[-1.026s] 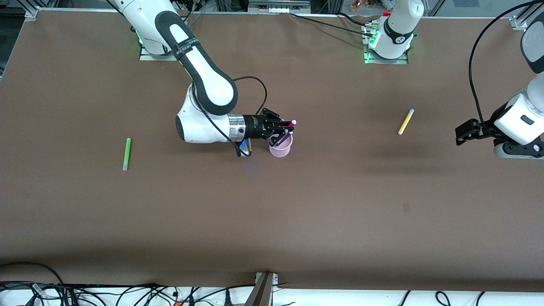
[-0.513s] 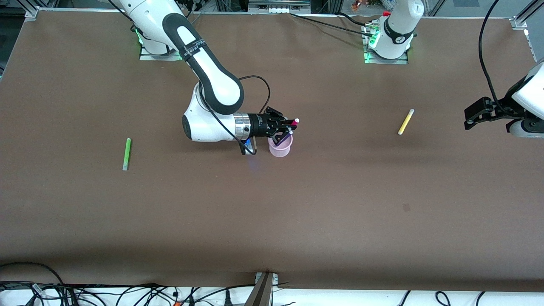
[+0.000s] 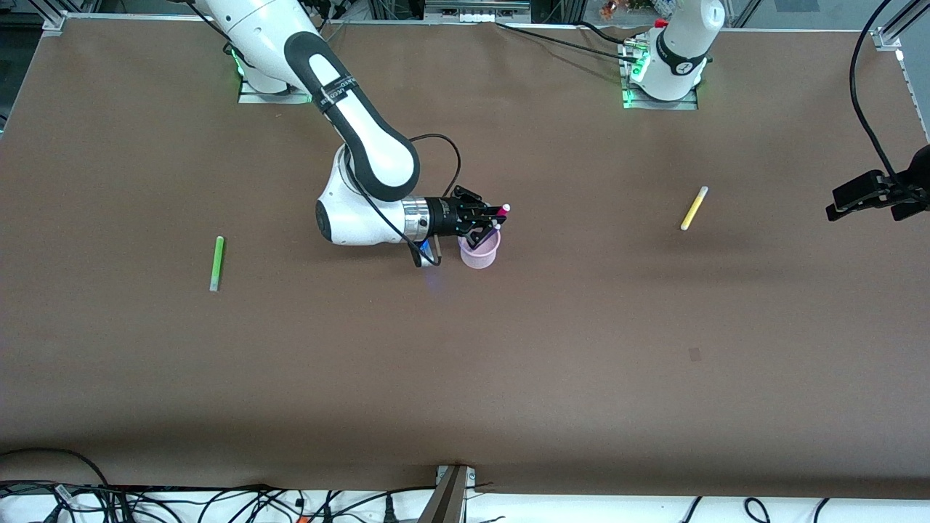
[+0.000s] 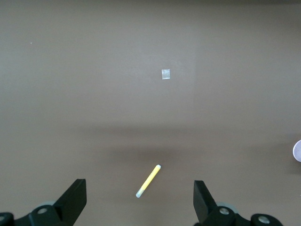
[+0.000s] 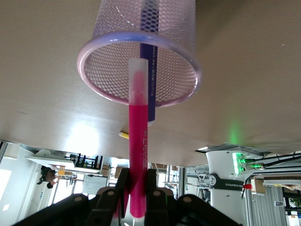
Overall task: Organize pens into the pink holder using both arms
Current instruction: 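Lower the pink marker into the holder and open the right gripper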
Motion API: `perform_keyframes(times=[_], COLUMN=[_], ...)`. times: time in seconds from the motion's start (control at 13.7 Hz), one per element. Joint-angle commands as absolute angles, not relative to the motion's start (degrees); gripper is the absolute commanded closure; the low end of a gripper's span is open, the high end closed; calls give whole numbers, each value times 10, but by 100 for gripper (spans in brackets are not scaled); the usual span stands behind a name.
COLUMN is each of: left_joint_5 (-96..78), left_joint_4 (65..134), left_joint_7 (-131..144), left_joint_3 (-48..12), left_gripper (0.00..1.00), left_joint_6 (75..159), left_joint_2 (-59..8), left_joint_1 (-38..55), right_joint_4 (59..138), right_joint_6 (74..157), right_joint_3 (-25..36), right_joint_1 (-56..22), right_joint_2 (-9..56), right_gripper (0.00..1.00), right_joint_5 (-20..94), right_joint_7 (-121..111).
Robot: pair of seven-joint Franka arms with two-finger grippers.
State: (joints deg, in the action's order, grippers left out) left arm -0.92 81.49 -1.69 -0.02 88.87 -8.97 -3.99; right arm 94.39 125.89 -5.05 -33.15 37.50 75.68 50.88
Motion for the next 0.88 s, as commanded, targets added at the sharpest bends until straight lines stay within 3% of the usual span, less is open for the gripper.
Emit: perform_keyframes(times=[0.0,0.37,0.51,0.73,0.81], left_joint_5=[-17,-14,-14,-14,-14], left_joint_4=[809,809,812,814,814], left_joint_7=[-22,-25,-25,-25,-25], left_joint_3=[-4,-7,-7,-7,-7], left_gripper=[0,0,0,0,0], left_joint_6=[884,900,899,899,898], left_joint_2=[-102,-109,-109,-109,-109], left_joint_1=[-34,-32,-32,-33,-33], right_joint_4=[940,950,952,950,949], right_joint_6=[1263,1261,1261,1259,1259], right_joint_3=[-48,-45,-45,-45,-45], right_joint_1=[-331,-328,-326,-322,-319], right_joint_2=[380,382,382,380,379], right_gripper=[93,87,78,31,28], right_joint_5=[764,764,763,763,763], right_joint_7=[484,453,449,452,452])
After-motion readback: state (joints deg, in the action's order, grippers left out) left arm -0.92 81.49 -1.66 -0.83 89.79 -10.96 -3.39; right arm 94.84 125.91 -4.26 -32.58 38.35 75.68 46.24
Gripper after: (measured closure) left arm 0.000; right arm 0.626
